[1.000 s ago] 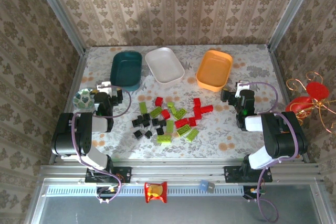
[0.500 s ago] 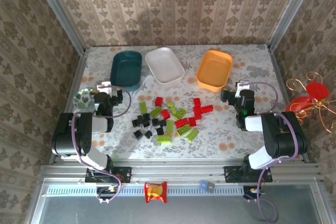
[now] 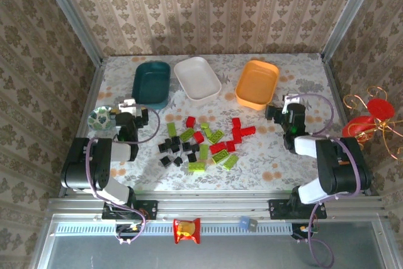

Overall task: Sort the legos into containers by color
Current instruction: Pick up the lego from the center of the table.

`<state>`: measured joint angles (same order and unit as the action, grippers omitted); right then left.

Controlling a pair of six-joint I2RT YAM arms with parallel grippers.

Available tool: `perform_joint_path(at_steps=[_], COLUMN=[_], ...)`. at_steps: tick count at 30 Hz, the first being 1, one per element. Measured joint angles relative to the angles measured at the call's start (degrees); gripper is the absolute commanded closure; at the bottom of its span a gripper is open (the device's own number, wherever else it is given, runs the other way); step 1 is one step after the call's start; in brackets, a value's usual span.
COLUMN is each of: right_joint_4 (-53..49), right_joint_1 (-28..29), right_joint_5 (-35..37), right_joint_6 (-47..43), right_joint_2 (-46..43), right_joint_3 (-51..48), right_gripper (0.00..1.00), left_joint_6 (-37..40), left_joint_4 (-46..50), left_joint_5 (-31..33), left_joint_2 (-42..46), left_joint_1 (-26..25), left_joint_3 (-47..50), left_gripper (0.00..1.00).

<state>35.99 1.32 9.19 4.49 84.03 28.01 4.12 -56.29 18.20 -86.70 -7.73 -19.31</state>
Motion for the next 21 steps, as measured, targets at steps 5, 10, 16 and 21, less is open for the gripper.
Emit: perform_joint_path(at_steps=[5, 10, 16, 21], right_joint_4=[-8.48, -20.48, -45.4, -49.24], right_joint_1=[2.1, 9.94, 10.08, 10.93], right_joint_5=[5.42, 22.18, 27.74, 18.21], right_joint_6=[1.07, 3.87, 27.34, 30.42], right_joint_2=[-5.62, -8.83, -8.31, -8.55], right_joint_3=[5.16, 10.36, 23.98, 22.49], right_gripper=[0.0, 0.0, 0.0, 0.0], left_joint_6=[3.61, 3.8, -13.22, -33.57], left_joint_4=[4.28, 7.74, 18.47, 26.47], left_joint_5=[9.38, 22.16, 28.79, 16.55], left_joint_2=[6.73, 12.63, 20.7, 31.36], left_joint_1=[-6.58, -11.08, -11.69, -4.55], left_joint_3=[-0.94, -6.4, -9.25, -6.38], left_gripper=[0.0, 0.0, 0.0, 0.0])
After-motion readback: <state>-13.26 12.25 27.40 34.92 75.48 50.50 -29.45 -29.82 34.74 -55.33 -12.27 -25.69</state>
